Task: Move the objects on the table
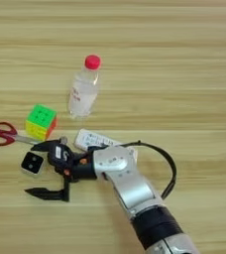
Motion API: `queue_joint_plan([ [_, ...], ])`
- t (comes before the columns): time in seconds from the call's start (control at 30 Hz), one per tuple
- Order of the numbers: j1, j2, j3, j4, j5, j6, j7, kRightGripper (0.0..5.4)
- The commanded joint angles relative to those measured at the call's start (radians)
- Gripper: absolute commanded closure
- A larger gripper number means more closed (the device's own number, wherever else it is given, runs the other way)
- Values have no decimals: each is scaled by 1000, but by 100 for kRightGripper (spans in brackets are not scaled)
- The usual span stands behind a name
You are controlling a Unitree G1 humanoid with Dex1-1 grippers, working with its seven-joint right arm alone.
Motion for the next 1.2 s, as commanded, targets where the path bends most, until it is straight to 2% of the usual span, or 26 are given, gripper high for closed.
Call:
queue_joint_plan([
  [0.03, -67, -3, -14, -6, 0, 6, -36, 27],
  [0.43, -62, -13, -6, -5, 13, 31, 9, 142],
  [0.8, -58, -16, -10, -8, 16, 31, 23, 274],
  [0.97, -52, -26, -17, -22, 29, 32, 34, 292],
  [1.2, -20, -91, -73, -94, 98, 50, 93, 293],
])
